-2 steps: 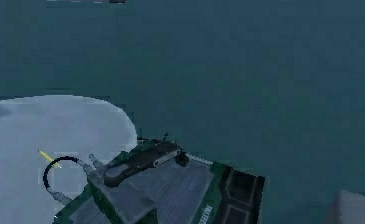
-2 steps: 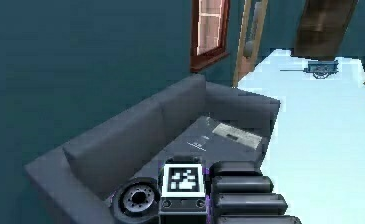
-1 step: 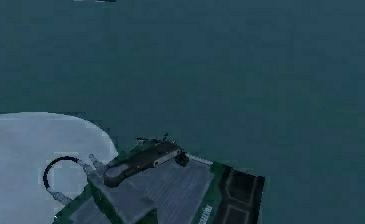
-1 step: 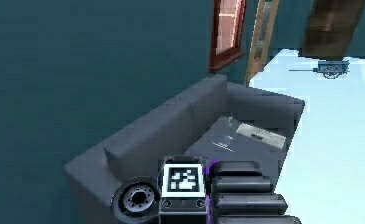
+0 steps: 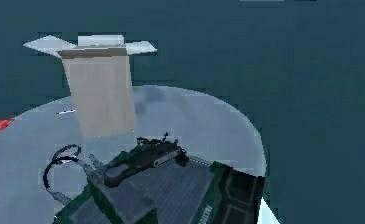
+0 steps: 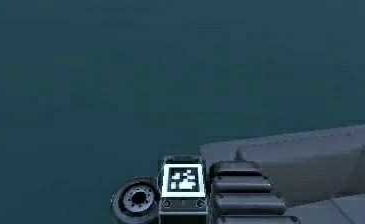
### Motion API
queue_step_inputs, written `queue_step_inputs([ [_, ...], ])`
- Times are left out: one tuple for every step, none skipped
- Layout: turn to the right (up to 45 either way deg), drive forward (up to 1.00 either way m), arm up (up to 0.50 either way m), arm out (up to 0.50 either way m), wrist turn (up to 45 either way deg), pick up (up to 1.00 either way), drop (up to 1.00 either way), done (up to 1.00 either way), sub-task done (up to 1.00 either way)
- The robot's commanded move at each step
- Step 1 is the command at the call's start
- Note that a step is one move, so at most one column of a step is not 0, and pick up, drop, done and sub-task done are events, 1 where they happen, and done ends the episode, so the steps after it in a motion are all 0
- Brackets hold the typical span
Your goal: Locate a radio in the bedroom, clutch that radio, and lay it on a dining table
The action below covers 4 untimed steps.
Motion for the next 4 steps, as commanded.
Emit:
queue_step_inputs([
  [-45.0, 0.0, 0.0, 0.0, 0.0, 0.0, 0.0, 0.0, 0.0],
  [-45.0, 0.0, 0.0, 0.0, 0.0, 0.0, 0.0, 0.0, 0.0],
  [-15.0, 0.0, 0.0, 0.0, 0.0, 0.0, 0.0, 0.0, 0.0],
  [0.0, 0.4, 0.0, 0.0, 0.0, 0.0, 0.0, 0.0, 0.0],
])
